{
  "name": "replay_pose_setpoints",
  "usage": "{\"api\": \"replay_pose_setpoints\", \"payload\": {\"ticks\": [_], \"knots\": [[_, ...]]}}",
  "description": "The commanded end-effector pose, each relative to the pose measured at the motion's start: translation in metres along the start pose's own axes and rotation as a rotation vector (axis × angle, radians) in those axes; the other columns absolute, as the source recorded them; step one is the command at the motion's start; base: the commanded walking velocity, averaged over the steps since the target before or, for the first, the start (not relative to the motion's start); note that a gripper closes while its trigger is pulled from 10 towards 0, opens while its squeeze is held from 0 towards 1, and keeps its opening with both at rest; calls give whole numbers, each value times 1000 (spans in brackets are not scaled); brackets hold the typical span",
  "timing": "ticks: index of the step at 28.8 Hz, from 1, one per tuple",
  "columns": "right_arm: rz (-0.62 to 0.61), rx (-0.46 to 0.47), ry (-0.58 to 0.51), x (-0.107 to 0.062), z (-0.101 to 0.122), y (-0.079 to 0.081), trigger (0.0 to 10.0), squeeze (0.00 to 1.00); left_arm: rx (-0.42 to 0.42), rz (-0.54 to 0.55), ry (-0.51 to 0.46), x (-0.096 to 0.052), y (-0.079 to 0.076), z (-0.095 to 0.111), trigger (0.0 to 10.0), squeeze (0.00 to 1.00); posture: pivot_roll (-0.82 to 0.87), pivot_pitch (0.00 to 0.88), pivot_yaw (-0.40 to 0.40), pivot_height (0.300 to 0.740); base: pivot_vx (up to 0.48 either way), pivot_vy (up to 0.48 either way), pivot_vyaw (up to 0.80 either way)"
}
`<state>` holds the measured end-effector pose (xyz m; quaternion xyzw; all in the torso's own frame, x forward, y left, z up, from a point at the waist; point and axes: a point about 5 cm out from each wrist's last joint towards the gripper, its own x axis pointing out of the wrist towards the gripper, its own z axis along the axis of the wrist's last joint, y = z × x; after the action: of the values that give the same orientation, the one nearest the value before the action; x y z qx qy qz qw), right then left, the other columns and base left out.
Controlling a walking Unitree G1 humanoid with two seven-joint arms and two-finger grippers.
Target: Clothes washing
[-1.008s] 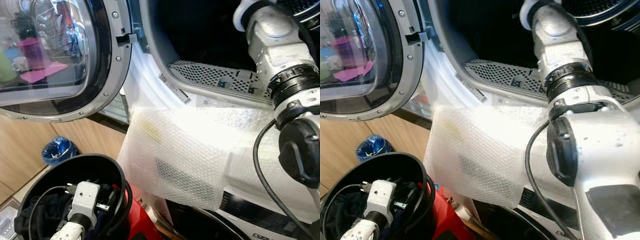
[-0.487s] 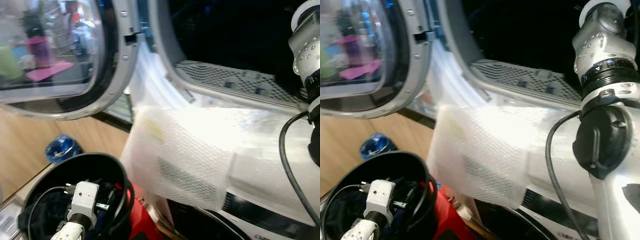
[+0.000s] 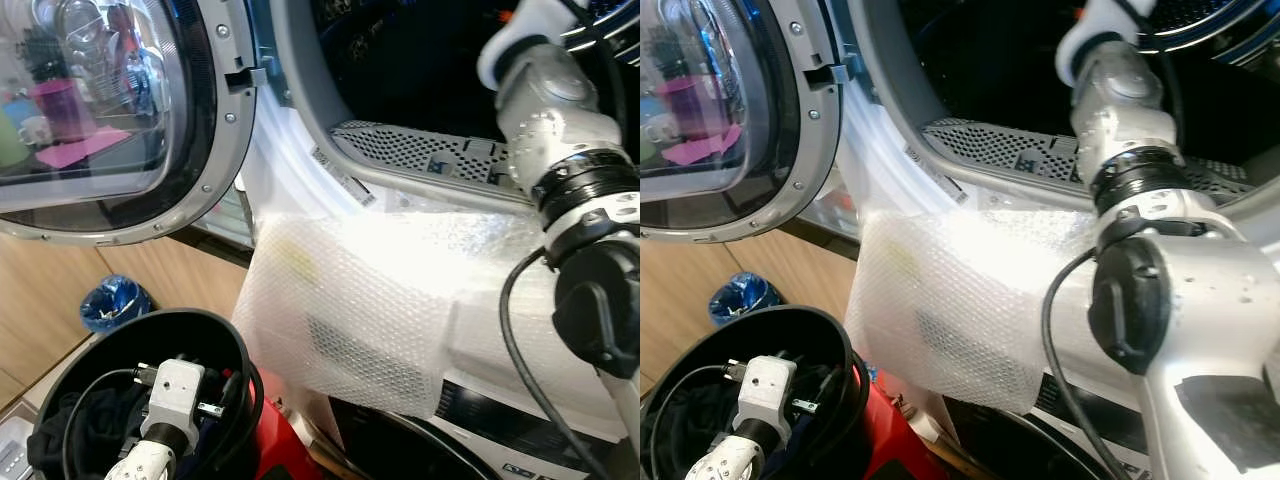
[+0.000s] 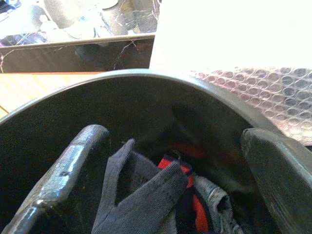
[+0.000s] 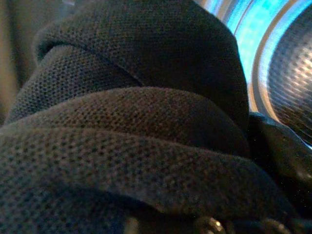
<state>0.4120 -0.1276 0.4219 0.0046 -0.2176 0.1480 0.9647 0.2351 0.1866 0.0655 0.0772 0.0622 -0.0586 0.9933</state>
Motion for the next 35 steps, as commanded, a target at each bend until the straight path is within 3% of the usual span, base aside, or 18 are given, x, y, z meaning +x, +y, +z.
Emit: {"api": "replay_pose_setpoints", "payload": {"ticks": [1,3,6,7,8,9,10,12,14,17,18,19,21,22,23,25,27,35], "knots": [[128,-28,-94,5,29,14,10000,1000,16,-15,4,-1,1,1,10000,0,59,36,91,740,0,0,0],[181,-77,-69,5,26,18,10000,1000,15,-18,3,-2,0,1,10000,0,66,29,85,740,0,0,0],[106,-116,-63,5,27,13,10000,1000,15,-17,2,-2,0,1,10000,0,66,29,85,740,0,0,0],[-143,-121,-84,2,36,-9,10000,1000,12,-13,2,-1,1,1,10000,0,58,29,88,740,0,0,0],[-736,185,-113,-25,41,-77,10000,1000,-2,-5,6,-2,0,0,10000,0,66,30,86,740,0,0,0],[-736,185,-113,-25,41,-77,10000,1000,-2,-5,6,-2,0,0,10000,0,66,30,86,740,0,0,0],[-908,284,-100,-39,36,-98,10000,1000,0,-7,3,-2,1,0,10000,0,77,22,82,740,0,0,0],[-914,226,-98,-41,38,-101,10000,1000,-5,3,0,-1,2,1,10000,0,63,37,86,740,0,0,0],[-851,68,-101,-36,43,-95,10000,1000,-8,13,-4,-1,4,3,10000,0,51,37,90,740,0,0,0],[-829,21,-52,-34,28,-90,10000,1000,-2,-9,-3,1,0,3,10000,0,56,43,98,740,0,0,0],[-793,7,-16,-32,20,-86,10000,949,-3,-11,-3,1,0,4,10000,0,49,48,103,740,0,0,0],[-714,-22,28,-28,10,-77,10000,0,-3,-15,-3,1,-1,4,10000,0,47,49,104,740,0,0,0],[-669,-40,59,-25,3,-71,10000,0,-3,-17,-3,1,-1,4,10000,0,47,49,104,740,0,0,0],[-561,-197,63,-18,-2,-54,10000,0,5,-28,-2,1,-1,4,10000,0,48,53,109,740,0,0,0],[-540,-273,44,-16,0,-49,10000,0,7,-29,-3,1,-1,4,10000,0,50,52,111,740,0,0,0],[-526,-321,30,-15,2,-46,10000,0,7,-30,-3,1,-1,5,10000,0,50,52,111,740,0,0,0],[-558,-590,-55,-14,16,-43,10000,0,10,-29,-5,1,0,5,10000,0,48,56,115,740,0,0,0],[-498,-1244,-231,-9,48,-23,10000,0,21,-47,-6,1,-3,6,10000,0,41,59,119,740,0,0,0]]}}
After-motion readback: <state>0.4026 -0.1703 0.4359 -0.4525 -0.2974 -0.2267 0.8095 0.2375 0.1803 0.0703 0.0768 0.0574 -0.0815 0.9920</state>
